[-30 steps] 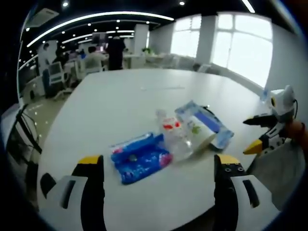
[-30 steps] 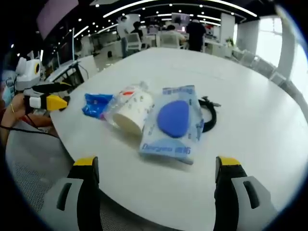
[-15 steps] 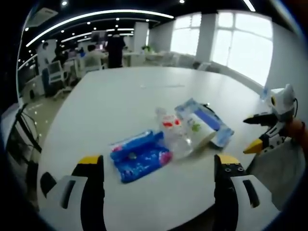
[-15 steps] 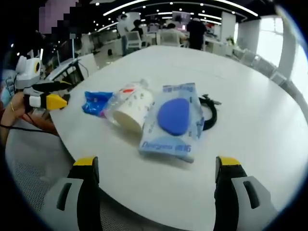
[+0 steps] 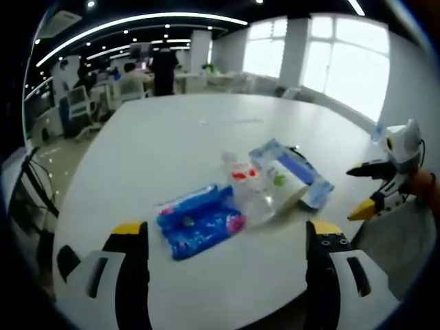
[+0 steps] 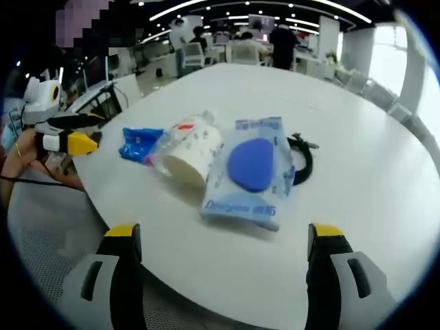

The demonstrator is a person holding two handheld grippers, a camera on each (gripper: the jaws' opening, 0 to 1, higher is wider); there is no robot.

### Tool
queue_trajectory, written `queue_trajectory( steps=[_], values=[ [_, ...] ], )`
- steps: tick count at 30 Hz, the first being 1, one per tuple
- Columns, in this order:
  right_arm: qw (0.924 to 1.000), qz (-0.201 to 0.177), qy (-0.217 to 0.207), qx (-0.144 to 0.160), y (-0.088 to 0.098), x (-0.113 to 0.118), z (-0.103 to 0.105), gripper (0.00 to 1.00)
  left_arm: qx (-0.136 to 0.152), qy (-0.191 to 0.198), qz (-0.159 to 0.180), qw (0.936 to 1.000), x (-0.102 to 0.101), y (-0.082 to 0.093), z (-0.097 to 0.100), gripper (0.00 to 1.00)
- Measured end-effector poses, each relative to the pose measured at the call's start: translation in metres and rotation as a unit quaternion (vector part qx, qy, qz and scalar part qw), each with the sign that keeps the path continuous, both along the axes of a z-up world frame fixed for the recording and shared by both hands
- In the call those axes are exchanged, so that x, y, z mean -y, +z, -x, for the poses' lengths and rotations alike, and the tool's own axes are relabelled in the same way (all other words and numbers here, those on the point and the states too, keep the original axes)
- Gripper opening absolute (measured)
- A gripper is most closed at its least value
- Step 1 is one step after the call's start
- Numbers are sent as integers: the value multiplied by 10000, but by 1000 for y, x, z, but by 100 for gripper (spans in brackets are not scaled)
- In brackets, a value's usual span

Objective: Arrange the tabletop items into an orderly group along one side of the table until the central work area is clear of visible clutter.

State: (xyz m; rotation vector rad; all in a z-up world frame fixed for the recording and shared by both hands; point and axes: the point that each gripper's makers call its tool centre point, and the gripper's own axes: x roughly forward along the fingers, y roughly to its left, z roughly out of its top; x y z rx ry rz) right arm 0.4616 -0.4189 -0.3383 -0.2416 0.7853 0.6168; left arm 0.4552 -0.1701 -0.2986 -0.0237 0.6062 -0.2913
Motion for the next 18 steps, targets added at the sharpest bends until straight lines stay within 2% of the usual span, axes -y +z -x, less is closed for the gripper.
queue_trajectory(
  steps=[11,18],
  values=[
    [10000,5,13,1,0,0,0,99,4,22,-6,10000,-1,0,0,92],
    [9993,-212,58,316,13,-7,-6,99,68,-3,-43,10000,0,2,-1,92]
  ],
)
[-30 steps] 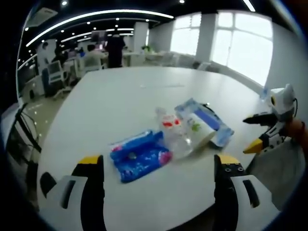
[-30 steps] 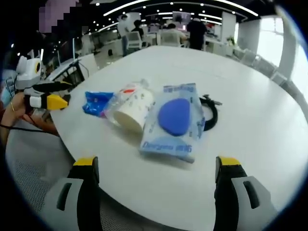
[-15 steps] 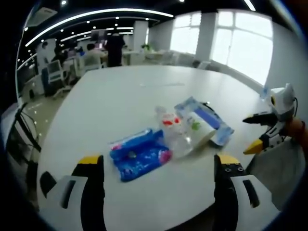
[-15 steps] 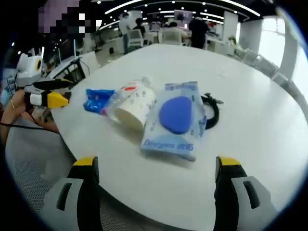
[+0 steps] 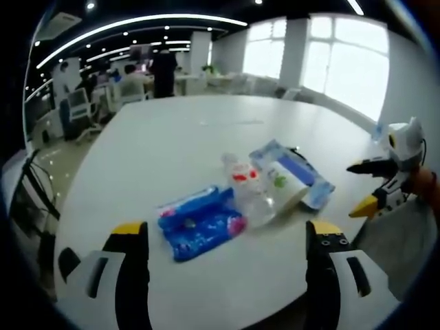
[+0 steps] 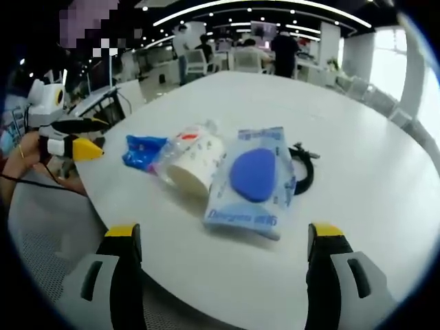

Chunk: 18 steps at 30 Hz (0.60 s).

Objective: Arrange the tabletop items into an orderly group along one side of the table until the central work area is clear of visible clutter.

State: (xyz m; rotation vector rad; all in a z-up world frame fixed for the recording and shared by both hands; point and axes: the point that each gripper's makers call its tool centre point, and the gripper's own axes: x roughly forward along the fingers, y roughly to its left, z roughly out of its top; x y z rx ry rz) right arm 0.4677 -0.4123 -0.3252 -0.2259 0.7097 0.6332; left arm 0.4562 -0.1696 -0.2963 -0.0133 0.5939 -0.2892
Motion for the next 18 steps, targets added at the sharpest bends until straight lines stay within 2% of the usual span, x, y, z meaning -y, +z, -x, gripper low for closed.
queue_trajectory(
  steps=[6,13,16,18],
  values=[
    [9996,-161,140,211,9,-7,-5,95,95,-41,-6,9999,2,4,-1,92],
    [9947,-731,425,593,34,-27,-16,89,306,-129,28,9994,6,11,-5,93],
    [9928,-915,565,532,39,-36,-21,84,401,-180,53,9990,9,15,-6,93],
    [9917,-962,666,539,41,-41,-26,83,466,-190,70,9987,9,17,-6,93]
  ],
)
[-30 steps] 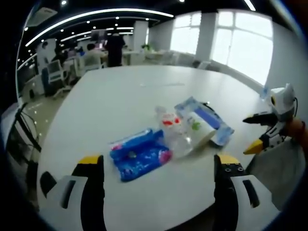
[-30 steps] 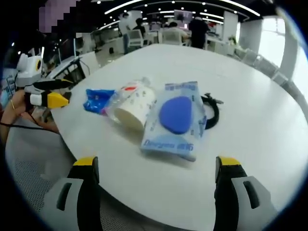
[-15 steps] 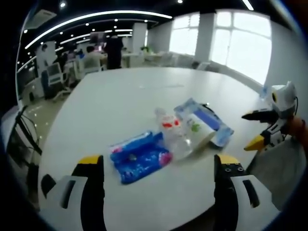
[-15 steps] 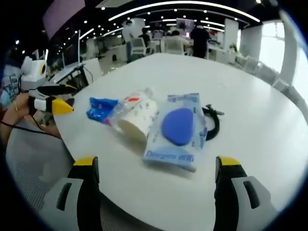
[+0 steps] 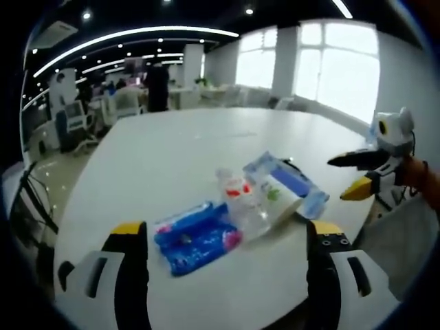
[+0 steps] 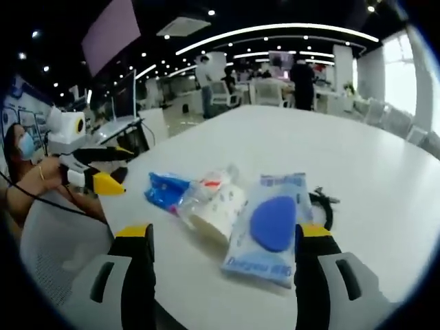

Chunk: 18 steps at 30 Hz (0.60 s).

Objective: Arrange the tabletop items into an orderly group along one side of the table until the central work area is clear of visible clutter.

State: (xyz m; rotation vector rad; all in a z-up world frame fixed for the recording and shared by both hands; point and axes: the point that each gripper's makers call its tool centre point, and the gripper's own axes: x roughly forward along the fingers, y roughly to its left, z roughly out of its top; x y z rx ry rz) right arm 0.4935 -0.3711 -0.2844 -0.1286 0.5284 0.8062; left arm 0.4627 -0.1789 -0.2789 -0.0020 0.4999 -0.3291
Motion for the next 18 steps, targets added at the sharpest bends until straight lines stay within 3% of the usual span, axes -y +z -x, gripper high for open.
queue_trajectory(
  steps=[7,13,18],
  values=[
    [9993,167,326,26,-11,-14,-12,75,-67,65,-23,10000,-4,-3,0,92],
    [9981,315,506,-133,-29,-21,-18,67,-104,118,134,9998,-6,-4,1,90],
    [9963,472,715,6,-36,-30,-23,54,-61,139,344,9993,-4,-1,0,88]
  ],
)
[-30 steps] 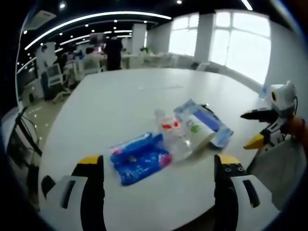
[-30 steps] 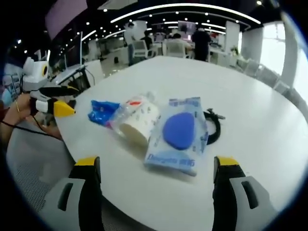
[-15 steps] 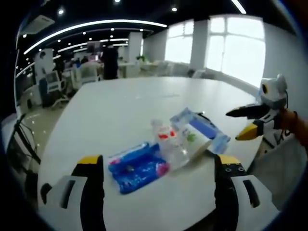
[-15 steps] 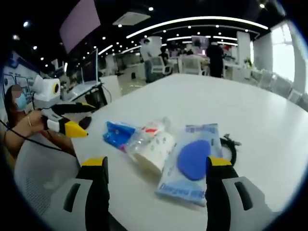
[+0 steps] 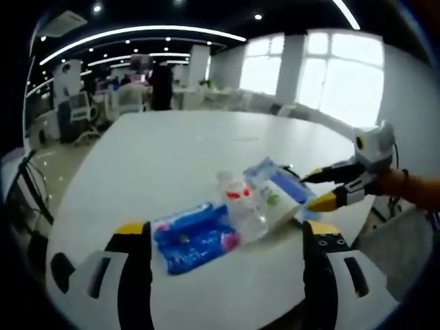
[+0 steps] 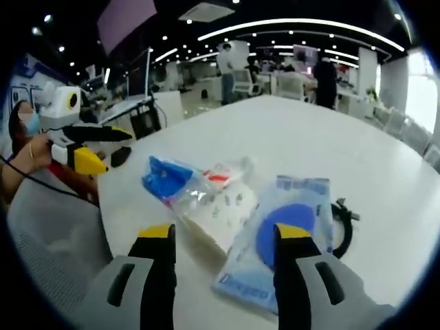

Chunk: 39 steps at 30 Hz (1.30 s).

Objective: Arrange the tabletop items into an orderly group along one side of the table until the central work area is clear of visible clutter.

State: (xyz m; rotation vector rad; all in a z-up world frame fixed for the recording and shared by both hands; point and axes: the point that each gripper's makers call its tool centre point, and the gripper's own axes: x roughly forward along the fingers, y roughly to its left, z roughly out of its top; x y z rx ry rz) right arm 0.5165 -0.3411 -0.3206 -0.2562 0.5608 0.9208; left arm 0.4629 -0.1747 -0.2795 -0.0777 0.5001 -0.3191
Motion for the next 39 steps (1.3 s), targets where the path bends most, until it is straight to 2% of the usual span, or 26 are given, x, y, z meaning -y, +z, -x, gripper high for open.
queue_trajectory(
  steps=[2,4,7,10,16,18,20,25,34,39],
  values=[
    [10000,70,32,27,-3,-1,-1,49,41,-46,15,10000,2,2,0,87],
    [9997,175,137,113,-5,-3,-2,46,157,-101,-42,9998,4,6,-1,87],
    [9992,241,249,220,-6,-8,-3,42,133,-166,-76,9997,7,6,0,86],
    [9989,273,284,242,-8,-12,-5,40,238,-197,-119,9995,7,9,-2,86],
    [9974,470,423,347,-16,-17,-4,34,200,-273,-95,9994,10,9,0,85],
    [9964,533,457,478,-16,-19,-5,30,206,-300,-94,9993,11,9,0,84],
    [9960,521,498,527,-16,-20,-4,22,211,-323,-116,9992,12,9,-1,85],
    [9942,667,390,753,-14,-15,-11,14,219,-432,-156,9987,16,9,0,84],
    [9979,471,-100,432,-10,-1,-18,6,203,-490,-171,9984,18,9,2,84],
    [9961,648,-240,554,0,11,-23,2,306,-564,-173,9978,21,13,2,84]
  ],
)
